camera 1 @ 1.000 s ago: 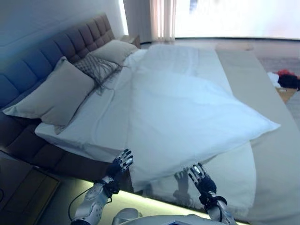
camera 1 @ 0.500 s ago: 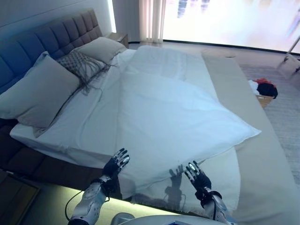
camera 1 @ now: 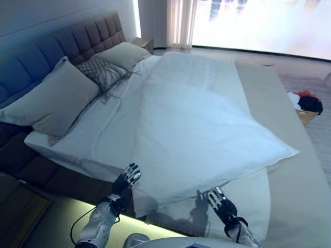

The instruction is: Make the bed neatly

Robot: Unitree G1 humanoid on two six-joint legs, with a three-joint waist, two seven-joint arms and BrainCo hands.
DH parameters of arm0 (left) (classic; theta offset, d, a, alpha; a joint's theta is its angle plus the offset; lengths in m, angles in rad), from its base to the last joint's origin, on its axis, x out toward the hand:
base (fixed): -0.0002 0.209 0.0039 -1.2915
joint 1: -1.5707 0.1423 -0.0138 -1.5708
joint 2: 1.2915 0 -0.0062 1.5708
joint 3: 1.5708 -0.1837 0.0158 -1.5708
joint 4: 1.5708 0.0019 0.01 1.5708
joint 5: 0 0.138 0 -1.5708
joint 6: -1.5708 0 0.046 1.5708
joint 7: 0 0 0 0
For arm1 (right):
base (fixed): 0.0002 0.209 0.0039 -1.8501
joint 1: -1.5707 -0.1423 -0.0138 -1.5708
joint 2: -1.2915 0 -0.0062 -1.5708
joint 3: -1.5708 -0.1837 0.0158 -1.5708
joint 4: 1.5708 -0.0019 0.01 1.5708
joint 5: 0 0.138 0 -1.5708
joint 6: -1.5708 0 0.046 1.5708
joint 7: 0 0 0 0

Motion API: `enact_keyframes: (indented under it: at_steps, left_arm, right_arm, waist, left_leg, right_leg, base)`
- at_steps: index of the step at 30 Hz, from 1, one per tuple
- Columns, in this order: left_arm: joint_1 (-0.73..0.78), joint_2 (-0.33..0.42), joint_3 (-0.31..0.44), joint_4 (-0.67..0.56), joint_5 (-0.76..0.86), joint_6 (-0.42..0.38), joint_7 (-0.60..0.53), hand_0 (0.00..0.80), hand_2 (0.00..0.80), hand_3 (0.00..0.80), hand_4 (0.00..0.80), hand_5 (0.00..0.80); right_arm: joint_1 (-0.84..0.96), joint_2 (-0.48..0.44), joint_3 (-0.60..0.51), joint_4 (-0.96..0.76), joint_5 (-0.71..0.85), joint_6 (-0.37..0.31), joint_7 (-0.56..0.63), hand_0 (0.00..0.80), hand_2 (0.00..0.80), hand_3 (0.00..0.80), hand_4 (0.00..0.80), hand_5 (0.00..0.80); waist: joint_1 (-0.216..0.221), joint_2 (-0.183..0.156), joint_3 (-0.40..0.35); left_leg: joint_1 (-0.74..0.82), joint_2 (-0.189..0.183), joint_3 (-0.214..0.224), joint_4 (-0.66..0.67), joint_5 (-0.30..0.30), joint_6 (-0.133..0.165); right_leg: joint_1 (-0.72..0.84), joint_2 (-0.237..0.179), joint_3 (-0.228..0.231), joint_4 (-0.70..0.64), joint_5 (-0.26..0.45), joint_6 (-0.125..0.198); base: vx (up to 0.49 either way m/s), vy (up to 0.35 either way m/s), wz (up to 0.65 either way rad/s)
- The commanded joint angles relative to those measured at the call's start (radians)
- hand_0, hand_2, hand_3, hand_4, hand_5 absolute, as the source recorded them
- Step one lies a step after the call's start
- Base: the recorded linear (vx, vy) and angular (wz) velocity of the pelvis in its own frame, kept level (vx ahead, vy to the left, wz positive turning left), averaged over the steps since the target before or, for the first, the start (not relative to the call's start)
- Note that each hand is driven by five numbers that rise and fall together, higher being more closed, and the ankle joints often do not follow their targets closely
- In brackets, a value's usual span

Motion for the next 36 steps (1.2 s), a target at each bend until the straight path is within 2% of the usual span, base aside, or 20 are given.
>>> enact_keyframes:
  at_steps: [1, 3, 6, 8, 12, 18, 20, 23, 24, 25, 29, 31, 36]
  left_arm:
    - [-0.043, 0.046, 0.030, -0.097, 0.061, -0.009, -0.035, 0.000, 0.000, 0.000, 0.000, 0.000]
    - [-0.004, 0.054, 0.037, -0.103, 0.070, -0.002, -0.022, 0.000, 0.000, 0.000, 0.000, 0.000]
    - [-0.014, 0.084, 0.049, -0.128, 0.041, -0.003, -0.016, 0.000, 0.000, 0.000, 0.000, 0.000]
    - [-0.062, 0.100, 0.038, -0.121, 0.001, -0.015, -0.015, 0.000, 0.000, 0.000, 0.000, 0.000]
    - [-0.119, 0.089, -0.001, -0.121, -0.055, 0.017, -0.012, 0.000, 0.000, 0.000, 0.000, 0.000]
    - [-0.053, 0.070, -0.046, -0.174, -0.034, 0.052, 0.007, 0.000, 0.000, 0.000, 0.000, 0.000]
    - [-0.052, 0.078, -0.059, -0.195, -0.040, 0.047, 0.018, 0.000, 0.000, 0.000, 0.000, 0.000]
    - [-0.102, 0.107, -0.093, -0.208, -0.086, -0.001, 0.034, 0.000, 0.000, 0.000, 0.000, 0.000]
    - [-0.122, 0.117, -0.105, -0.206, -0.103, -0.020, 0.042, 0.000, 0.000, 0.000, 0.000, 0.000]
    - [-0.137, 0.122, -0.113, -0.203, -0.115, -0.033, 0.048, 0.000, 0.000, 0.000, 0.000, 0.000]
    - [-0.148, 0.119, -0.132, -0.198, -0.116, -0.041, 0.086, 0.000, 0.000, 0.000, 0.000, 0.000]
    - [-0.147, 0.108, -0.137, -0.204, -0.113, -0.042, 0.104, 0.000, 0.000, 0.000, 0.000, 0.000]
    - [-0.183, 0.116, -0.145, -0.206, -0.134, -0.075, 0.105, 0.000, 0.000, 0.000, 0.000, 0.000]
  right_arm:
    - [-0.067, 0.010, -0.092, -0.002, 0.068, -0.012, 0.045, 0.000, 0.000, 0.000, 0.000, 0.000]
    - [-0.045, 0.019, -0.127, 0.028, 0.059, 0.011, 0.023, 0.000, 0.000, 0.000, 0.000, 0.000]
    - [-0.080, 0.005, -0.155, 0.128, 0.119, 0.011, 0.093, 0.000, 0.000, 0.000, 0.000, 0.000]
    - [-0.139, -0.020, -0.166, 0.169, 0.160, 0.010, 0.127, 0.000, 0.000, 0.000, 0.000, 0.000]
    - [-0.202, -0.073, -0.206, 0.181, 0.181, -0.007, 0.086, 0.000, 0.000, 0.000, 0.000, 0.000]
    - [-0.201, -0.143, -0.298, 0.222, 0.121, 0.056, 0.032, 0.000, 0.000, 0.000, 0.000, 0.000]
    - [-0.225, -0.170, -0.311, 0.233, 0.125, 0.063, 0.053, 0.000, 0.000, 0.000, 0.000, 0.000]
    - [-0.302, -0.226, -0.306, 0.226, 0.199, 0.058, 0.082, 0.000, 0.000, 0.000, 0.000, 0.000]
    - [-0.328, -0.243, -0.303, 0.220, 0.220, 0.056, 0.085, 0.000, 0.000, 0.000, 0.000, 0.000]
    - [-0.344, -0.255, -0.303, 0.217, 0.225, 0.057, 0.095, 0.000, 0.000, 0.000, 0.000, 0.000]
    - [-0.334, -0.264, -0.303, 0.180, 0.164, 0.074, 0.086, 0.000, 0.000, 0.000, 0.000, 0.000]
    - [-0.335, -0.267, -0.301, 0.167, 0.150, 0.077, 0.070, 0.000, 0.000, 0.000, 0.000, 0.000]
    - [-0.387, -0.299, -0.291, 0.184, 0.166, 0.065, 0.115, 0.000, 0.000, 0.000, 0.000, 0.000]
  waist:
    - [0.045, -0.038, 0.089]
    - [0.035, -0.044, 0.107]
    - [0.042, -0.048, 0.134]
    - [0.058, -0.041, 0.156]
    - [0.068, -0.011, 0.178]
    - [0.067, 0.008, 0.198]
    - [0.067, 0.014, 0.214]
    - [0.060, 0.037, 0.260]
    - [0.057, 0.051, 0.271]
    - [0.054, 0.058, 0.280]
    - [0.037, 0.070, 0.293]
    - [0.029, 0.073, 0.301]
    - [0.020, 0.097, 0.335]
  left_leg:
    - [-0.033, -0.047, -0.013, 0.067, -0.022, 0.048]
    - [-0.003, -0.062, -0.014, 0.087, -0.055, 0.056]
    - [-0.015, -0.053, -0.013, 0.112, -0.086, 0.055]
    - [-0.078, -0.031, -0.008, 0.143, -0.085, 0.047]
    - [-0.158, 0.006, 0.001, 0.206, -0.079, 0.029]
    - [-0.187, 0.012, -0.003, 0.307, -0.112, 0.030]
    - [-0.227, 0.011, -0.003, 0.350, -0.127, 0.033]
    - [-0.348, 0.013, -0.010, 0.445, -0.158, 0.034]
    - [-0.383, 0.017, -0.022, 0.494, -0.199, 0.028]
    - [-0.420, 0.019, -0.024, 0.533, -0.214, 0.029]
    - [-0.502, 0.028, -0.026, 0.648, -0.256, 0.032]
    - [-0.522, 0.034, -0.029, 0.666, -0.256, 0.027]
    - [-0.584, 0.043, -0.036, 0.660, -0.230, 0.012]
  right_leg:
    - [0.062, -0.091, -0.039, -0.158, 0.342, 0.087]
    - [0.042, -0.122, -0.033, -0.173, 0.379, 0.103]
    - [0.021, -0.110, -0.029, -0.254, 0.400, 0.129]
    - [0.005, -0.100, -0.048, -0.287, 0.412, 0.130]
    - [-0.059, -0.145, -0.077, -0.215, 0.388, 0.111]
    - [-0.128, -0.221, -0.076, -0.069, 0.363, 0.114]
    - [-0.175, -0.239, -0.063, -0.030, 0.355, 0.117]
    - [-0.287, -0.256, -0.018, 0.049, 0.330, 0.106]
    - [-0.321, -0.252, 0.013, 0.097, 0.298, 0.116]
    - [-0.356, -0.257, 0.030, 0.133, 0.287, 0.110]
    - [-0.451, -0.271, 0.089, 0.257, 0.245, 0.095]
    - [-0.477, -0.269, 0.106, 0.277, 0.238, 0.094]
    - [-0.544, -0.251, 0.133, 0.279, 0.246, 0.095]
  base:
    - [0.302, 0.145, 0.28]
    - [0.320, -0.020, 0.33]
    - [0.047, -0.199, 0.11]
    - [-0.197, -0.252, 0.08]
    - [-0.089, -0.052, 0.16]
    - [0.124, 0.021, 0.20]
    - [-0.051, 0.005, 0.14]
    - [-0.298, 0.010, 0.07]
    - [-0.207, 0.031, 0.16]
    - [-0.141, 0.035, 0.18]
    - [-0.023, 0.026, -0.02]
    - [0.013, 0.007, -0.03]
    - [-0.117, -0.020, 0.01]
